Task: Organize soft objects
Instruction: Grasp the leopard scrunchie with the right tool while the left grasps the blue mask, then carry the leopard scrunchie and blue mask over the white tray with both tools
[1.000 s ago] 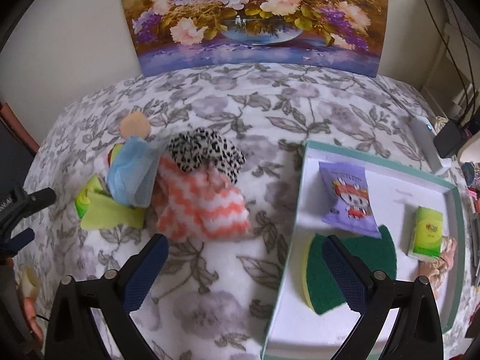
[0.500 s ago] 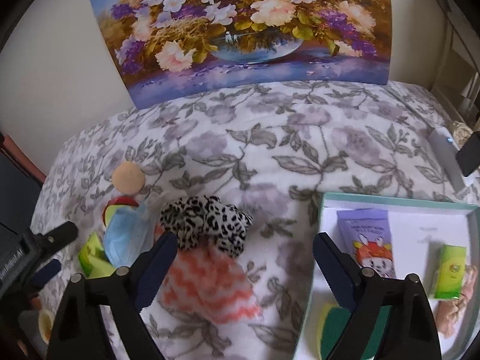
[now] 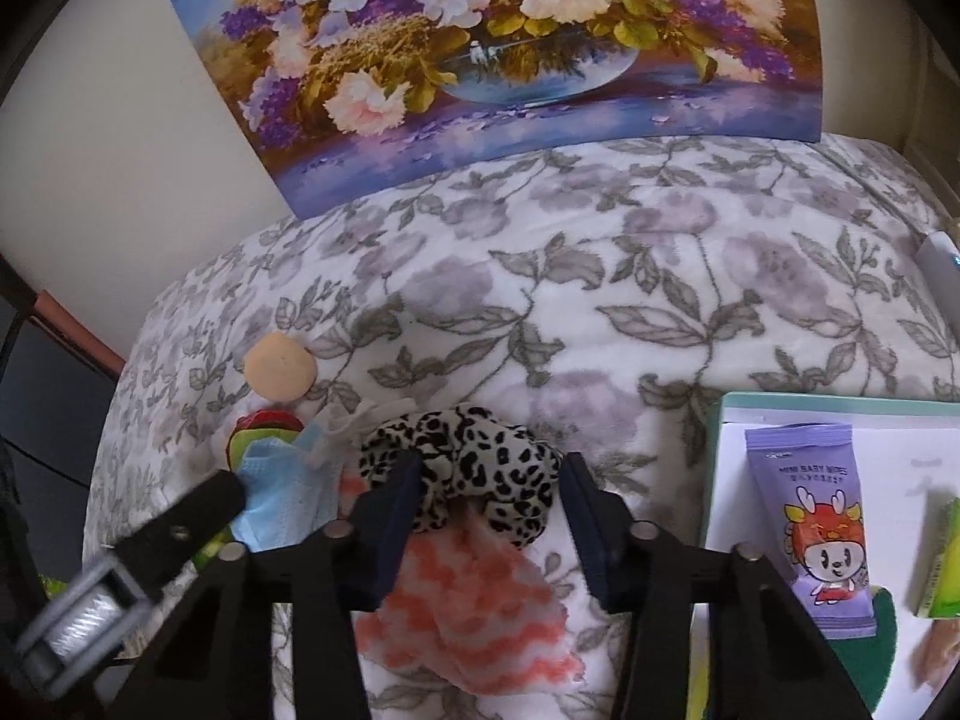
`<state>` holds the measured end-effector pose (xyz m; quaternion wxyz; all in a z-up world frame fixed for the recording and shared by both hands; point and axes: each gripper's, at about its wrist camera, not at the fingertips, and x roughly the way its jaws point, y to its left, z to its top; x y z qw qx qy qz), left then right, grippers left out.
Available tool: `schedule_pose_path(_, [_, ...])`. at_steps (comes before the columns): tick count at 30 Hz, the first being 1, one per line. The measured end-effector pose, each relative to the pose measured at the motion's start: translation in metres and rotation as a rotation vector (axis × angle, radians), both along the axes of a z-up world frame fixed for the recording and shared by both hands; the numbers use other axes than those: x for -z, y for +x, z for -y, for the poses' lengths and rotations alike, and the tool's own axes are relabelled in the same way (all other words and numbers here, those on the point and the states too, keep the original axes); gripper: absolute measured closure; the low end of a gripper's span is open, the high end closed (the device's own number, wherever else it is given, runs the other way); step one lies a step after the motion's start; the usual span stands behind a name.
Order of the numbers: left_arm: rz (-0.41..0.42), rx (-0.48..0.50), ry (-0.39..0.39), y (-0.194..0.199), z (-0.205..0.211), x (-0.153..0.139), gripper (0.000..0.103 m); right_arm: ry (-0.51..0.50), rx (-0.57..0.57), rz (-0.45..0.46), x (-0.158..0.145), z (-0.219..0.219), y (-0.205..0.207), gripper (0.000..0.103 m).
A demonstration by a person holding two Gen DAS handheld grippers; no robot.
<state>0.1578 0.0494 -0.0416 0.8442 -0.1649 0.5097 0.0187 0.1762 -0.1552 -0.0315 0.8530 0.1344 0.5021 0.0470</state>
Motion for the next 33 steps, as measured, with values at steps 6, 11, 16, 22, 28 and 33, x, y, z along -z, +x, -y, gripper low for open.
schedule_pose_path(6, [0.001,0.036,-0.008,0.000,0.006,0.003,0.034,0.005,-0.009,-0.008,0.000,0.002,-0.001,0.072])
schedule_pose_path(11, [-0.004,0.066,-0.020,0.002,0.011,0.006,0.056,0.019,-0.010,-0.017,0.000,0.005,-0.003,0.080])
schedule_pose_path(16, [0.004,0.084,-0.004,0.002,0.016,0.006,0.085,0.039,-0.004,-0.023,-0.001,0.008,-0.005,0.083])
schedule_pose_path(22, [0.046,0.071,-0.003,-0.001,0.013,-0.007,0.091,0.065,0.012,-0.027,-0.005,0.015,-0.007,0.086])
schedule_pose_path(28, [0.091,0.053,-0.007,-0.005,0.007,-0.030,0.092,0.068,0.019,0.006,-0.024,0.020,-0.011,0.089])
schedule_pose_path(33, [0.138,0.037,0.009,-0.012,0.003,-0.053,0.092,0.072,0.025,0.042,-0.047,0.025,-0.018,0.089])
